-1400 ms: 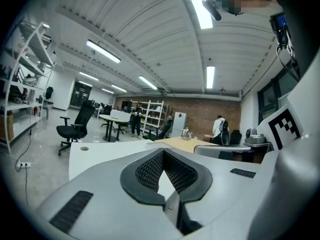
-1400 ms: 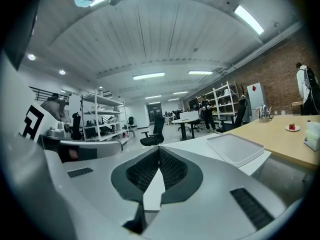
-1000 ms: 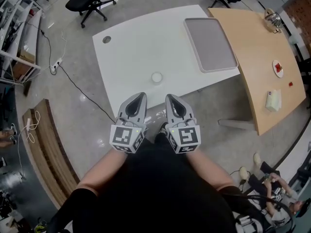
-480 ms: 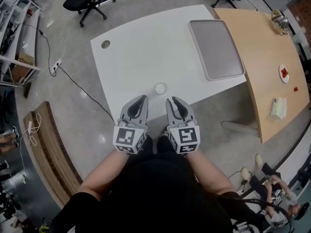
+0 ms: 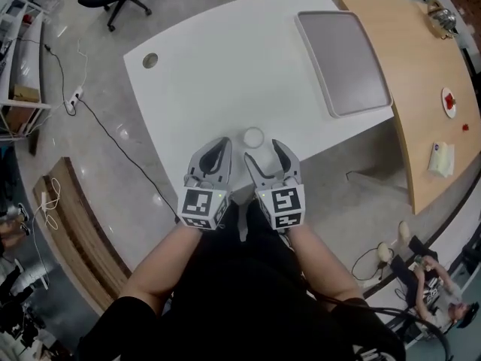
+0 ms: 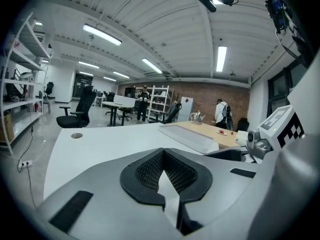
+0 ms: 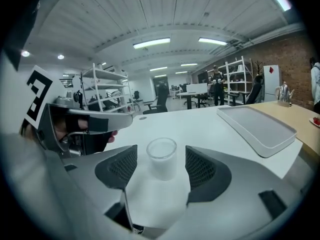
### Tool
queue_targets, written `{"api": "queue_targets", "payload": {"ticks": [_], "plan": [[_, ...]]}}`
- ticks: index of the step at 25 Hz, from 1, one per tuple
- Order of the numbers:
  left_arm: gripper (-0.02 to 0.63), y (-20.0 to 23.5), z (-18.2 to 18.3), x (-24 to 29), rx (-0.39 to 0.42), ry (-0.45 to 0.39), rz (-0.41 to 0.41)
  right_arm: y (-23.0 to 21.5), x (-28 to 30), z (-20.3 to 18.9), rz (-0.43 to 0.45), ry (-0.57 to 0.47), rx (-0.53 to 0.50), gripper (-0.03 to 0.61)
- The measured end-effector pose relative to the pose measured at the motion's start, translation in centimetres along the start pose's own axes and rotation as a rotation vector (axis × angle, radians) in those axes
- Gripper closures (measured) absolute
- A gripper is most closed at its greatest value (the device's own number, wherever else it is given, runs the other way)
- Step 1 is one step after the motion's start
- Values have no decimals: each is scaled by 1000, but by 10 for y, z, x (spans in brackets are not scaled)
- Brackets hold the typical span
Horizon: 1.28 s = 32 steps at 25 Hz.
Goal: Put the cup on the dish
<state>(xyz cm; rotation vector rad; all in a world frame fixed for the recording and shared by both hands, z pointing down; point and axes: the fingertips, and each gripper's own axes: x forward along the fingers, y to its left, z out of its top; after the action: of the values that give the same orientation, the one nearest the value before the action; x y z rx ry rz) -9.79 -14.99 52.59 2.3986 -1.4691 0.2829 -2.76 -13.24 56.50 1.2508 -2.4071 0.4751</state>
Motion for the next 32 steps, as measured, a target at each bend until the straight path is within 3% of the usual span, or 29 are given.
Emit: {"api": "queue_targets", "payload": {"ticks": [12, 22, 27, 32], "plan": [[606, 28, -39, 31, -34, 51, -15, -8, 61, -25, -26, 53, -19, 319], [606, 31, -51, 39, -52, 68, -23, -11, 68, -29, -49, 39, -41, 321], [606, 25, -44, 38, -38, 64, -34, -14, 58, -26, -73, 36, -36, 321], [606, 17, -12, 22, -12, 31, -47, -8, 37, 7, -76, 7, -25, 321]]}}
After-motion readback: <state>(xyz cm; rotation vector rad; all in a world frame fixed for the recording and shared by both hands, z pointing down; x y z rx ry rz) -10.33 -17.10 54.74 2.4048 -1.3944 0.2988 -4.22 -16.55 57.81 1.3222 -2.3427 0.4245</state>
